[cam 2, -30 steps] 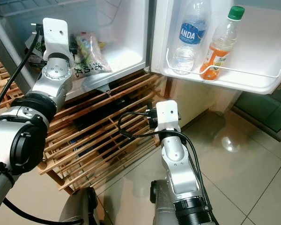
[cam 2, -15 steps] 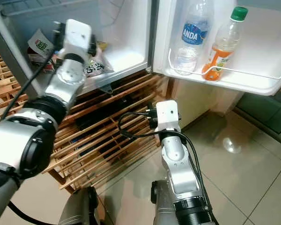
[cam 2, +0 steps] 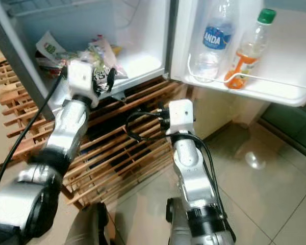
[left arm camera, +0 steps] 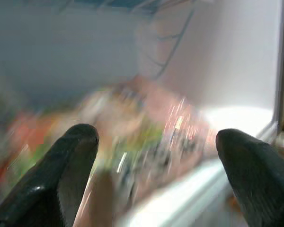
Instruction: Restocking fridge
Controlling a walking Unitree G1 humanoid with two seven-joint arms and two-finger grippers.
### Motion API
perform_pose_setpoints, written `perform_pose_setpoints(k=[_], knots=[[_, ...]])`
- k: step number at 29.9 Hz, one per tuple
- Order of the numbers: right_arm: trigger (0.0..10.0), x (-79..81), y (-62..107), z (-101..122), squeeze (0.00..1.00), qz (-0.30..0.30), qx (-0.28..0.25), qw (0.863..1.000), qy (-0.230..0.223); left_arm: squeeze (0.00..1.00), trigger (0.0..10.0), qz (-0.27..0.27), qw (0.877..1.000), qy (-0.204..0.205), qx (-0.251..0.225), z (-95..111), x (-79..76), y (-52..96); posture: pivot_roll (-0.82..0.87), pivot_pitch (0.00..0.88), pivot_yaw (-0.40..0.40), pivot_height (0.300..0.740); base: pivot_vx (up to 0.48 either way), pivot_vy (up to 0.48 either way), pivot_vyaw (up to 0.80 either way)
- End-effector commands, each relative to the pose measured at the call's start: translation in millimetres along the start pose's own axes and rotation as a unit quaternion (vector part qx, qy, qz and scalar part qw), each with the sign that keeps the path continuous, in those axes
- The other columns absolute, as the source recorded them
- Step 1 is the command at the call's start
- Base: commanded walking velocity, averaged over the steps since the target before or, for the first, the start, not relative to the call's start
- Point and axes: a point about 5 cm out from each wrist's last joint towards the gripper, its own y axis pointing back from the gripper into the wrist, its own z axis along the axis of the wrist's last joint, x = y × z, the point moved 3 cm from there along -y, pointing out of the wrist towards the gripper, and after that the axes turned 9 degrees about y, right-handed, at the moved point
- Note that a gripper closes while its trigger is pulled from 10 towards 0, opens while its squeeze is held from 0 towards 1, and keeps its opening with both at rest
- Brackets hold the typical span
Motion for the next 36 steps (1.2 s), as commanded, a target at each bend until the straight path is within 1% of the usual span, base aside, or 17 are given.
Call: perform_pose_setpoints(k=[1,3,4,5,6,7,8,9,12,13,14,16,20,23,25,32,36], knots=[[10.0,1.5,-8.0,6.9,0.0,-0.002,-0.013,1.0,-0.008,0.0,10.0,-0.014,1.0,0.004,-0.009,6.5,-7.1,3.9,-0.09,0.0,0.028,0.596,0.0,0.0,0.0],[10.0,6.3,-17.8,10.8,0.0,0.006,-0.017,1.0,-0.012,0.0,10.0,-0.016,1.0,0.012,-0.006,3.6,-10.5,15.5,-0.08,0.0,0.026,0.596,0.0,0.0,0.0],[10.0,9.0,-25.5,12.1,0.0,0.01,-0.015,1.0,-0.016,0.0,10.0,-0.019,1.0,0.013,-0.006,3.2,-12.2,23.6,-0.06,0.0,0.02,0.596,0.0,0.0,0.0],[10.0,9.0,-25.5,12.1,0.0,0.01,-0.015,1.0,-0.016,0.0,10.0,-0.019,1.0,0.013,-0.006,3.2,-12.2,23.6,-0.06,0.0,0.02,0.596,0.0,0.0,0.0],[10.0,10.6,-30.4,12.8,0.0,0.012,-0.014,1.0,-0.018,0.0,10.0,-0.022,1.0,0.015,-0.005,3.8,-13.1,29.7,-0.06,0.0,0.02,0.596,0.0,0.0,0.0],[10.0,12.7,-42.1,16.9,0.0,0.014,-0.012,1.0,-0.025,0.0,10.0,-0.035,0.999,0.013,-0.012,10.6,-15.9,43.6,-0.02,0.0,0.003,0.596,0.0,0.0,0.0],[10.0,12.7,-42.1,16.9,0.0,0.014,-0.012,1.0,-0.025,0.0,10.0,-0.035,0.999,0.013,-0.012,10.6,-15.9,43.6,-0.02,0.0,0.003,0.596,0.0,0.0,0.0],[10.0,14.7,-52.3,22.4,0.0,0.017,-0.012,0.999,-0.031,0.0,10.0,-0.056,0.998,0.001,-0.029,23.7,-20.1,57.3,0.01,0.0,-0.014,0.596,0.0,0.0,0.0],[10.0,16.8,-62.1,28.3,0.0,0.017,-0.012,0.999,-0.033,0.0,10.0,-0.081,0.995,-0.019,-0.054,44.1,-26.1,74.5,0.06,0.0,-0.032,0.596,0.0,0.0,0.0],[10.0,17.6,-67.4,31.8,0.0,0.015,-0.011,0.999,-0.036,0.0,10.0,-0.091,0.993,-0.031,-0.064,55.8,-28.5,83.7,0.1,0.0,-0.045,0.596,0.0,0.0,0.0],[10.0,17.6,-67.4,31.8,0.0,0.015,-0.011,0.999,-0.036,0.0,10.0,-0.091,0.993,-0.031,-0.064,55.8,-28.5,83.7,0.1,0.0,-0.045,0.596,0.0,0.0,0.0],[10.0,18.6,-73.4,37.0,0.0,0.012,-0.013,0.999,-0.036,0.0,10.0,-0.099,0.991,-0.046,-0.079,70.5,-30.0,91.9,0.13,0.014,-0.06,0.596,0.0,0.0,0.0],[10.0,21.1,-78.5,40.4,0.0,0.013,-0.011,0.999,-0.035,0.0,10.0,-0.108,0.987,-0.062,-0.099,88.9,-33.0,100.5,0.17,0.037,-0.074,0.596,0.0,0.0,0.0],[10.0,22.9,-81.1,38.2,0.0,0.013,-0.003,0.999,-0.036,0.0,10.0,-0.109,0.987,-0.068,-0.101,100.3,-35.3,107.8,0.19,0.057,-0.078,0.596,0.0,0.0,0.0],[10.0,23.3,-82.0,34.2,0.0,0.01,0.006,1.0,-0.028,0.0,10.0,-0.106,0.987,-0.073,-0.095,107.3,-34.8,113.9,0.21,0.074,-0.078,0.596,0.0,0.0,0.0],[10.0,23.7,-85.0,34.1,0.0,0.012,0.017,1.0,-0.017,0.0,10.0,-0.099,0.988,-0.081,-0.084,113.9,-29.8,116.1,0.22,0.092,-0.078,0.596,0.0,0.0,0.0],[10.0,23.5,-89.1,42.1,0.0,0.012,0.014,1.0,-0.01,0.0,10.0,-0.093,0.989,-0.083,-0.082,118.0,-29.0,116.6,0.23,0.108,-0.08,0.596,0.0,0.0,0.0]])
